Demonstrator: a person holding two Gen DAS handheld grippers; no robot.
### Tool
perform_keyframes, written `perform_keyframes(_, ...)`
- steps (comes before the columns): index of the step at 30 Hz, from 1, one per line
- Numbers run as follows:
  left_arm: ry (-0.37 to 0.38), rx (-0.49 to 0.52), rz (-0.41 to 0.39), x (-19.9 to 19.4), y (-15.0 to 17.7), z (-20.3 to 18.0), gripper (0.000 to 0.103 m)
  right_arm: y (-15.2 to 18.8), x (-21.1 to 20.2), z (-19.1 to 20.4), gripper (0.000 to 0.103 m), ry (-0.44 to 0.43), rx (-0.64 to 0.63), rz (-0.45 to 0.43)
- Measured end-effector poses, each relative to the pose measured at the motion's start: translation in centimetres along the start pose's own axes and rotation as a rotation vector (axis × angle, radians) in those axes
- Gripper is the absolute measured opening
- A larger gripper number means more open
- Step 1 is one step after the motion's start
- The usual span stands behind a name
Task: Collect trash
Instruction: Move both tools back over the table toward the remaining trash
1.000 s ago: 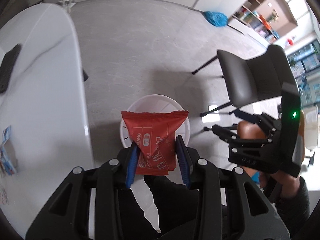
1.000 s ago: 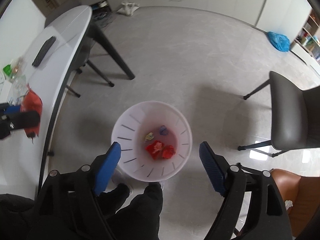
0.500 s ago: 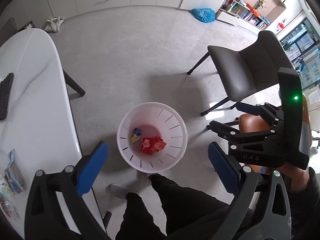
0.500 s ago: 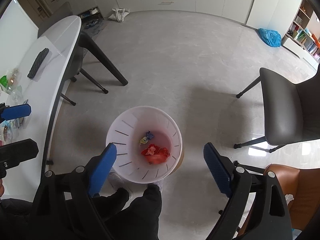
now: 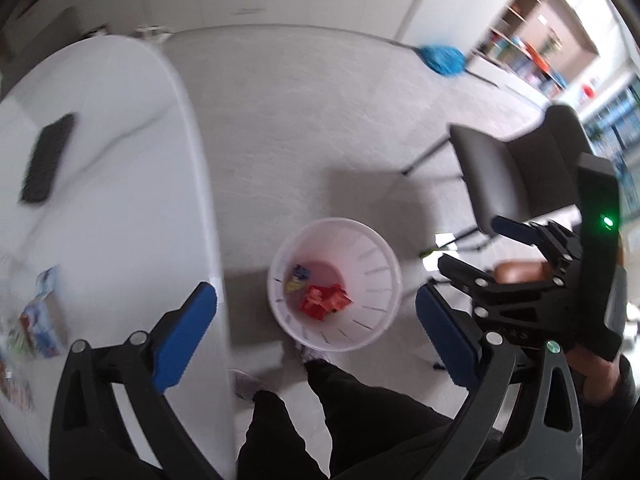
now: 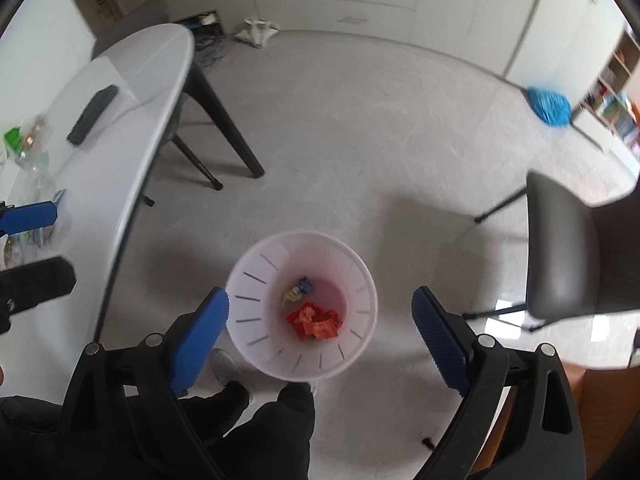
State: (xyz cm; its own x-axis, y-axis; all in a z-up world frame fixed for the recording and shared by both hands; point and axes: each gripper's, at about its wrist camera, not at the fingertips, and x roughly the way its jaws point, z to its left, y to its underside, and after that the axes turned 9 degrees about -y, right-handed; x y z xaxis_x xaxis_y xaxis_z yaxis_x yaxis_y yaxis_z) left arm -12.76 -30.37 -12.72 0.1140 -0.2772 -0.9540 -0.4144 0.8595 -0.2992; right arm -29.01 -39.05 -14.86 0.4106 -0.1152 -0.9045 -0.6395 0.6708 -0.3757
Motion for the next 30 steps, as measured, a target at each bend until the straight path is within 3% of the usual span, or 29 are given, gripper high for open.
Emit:
perform_keyframes(3,-0.071,-0.092,-0.048,-1.6,0.8,3.4,0.095,-1.7,-0.5,3.3,0.101,-0.023,-0.08,-0.039)
perform_keyframes(10,-0.254,-0.335,-0.109,-5.1,5.0,13.0,0.095,-5.5,0.2,13.0,0.101,-0.13,-0.28,-0.068)
perform_keyframes(13,-0.297,-0.445,-0.104,-5.9,7.3,17.0,0.095,-6.5,1.2,17.2,0.101,-0.178,-0.343,-0.062)
perform_keyframes(22,-0.381,-0.669,-0.078,-6.6,14.6,25.5,0.095,-7.8,5.2,27.3,0.101,-0.362,-0.389,0.053)
perform_keyframes(30,-0.399,-0.746,-0.059,-6.1,18.1,29.9,0.095,-7.9,8.6,33.3,0.101,-0.356,-0.414,0.1)
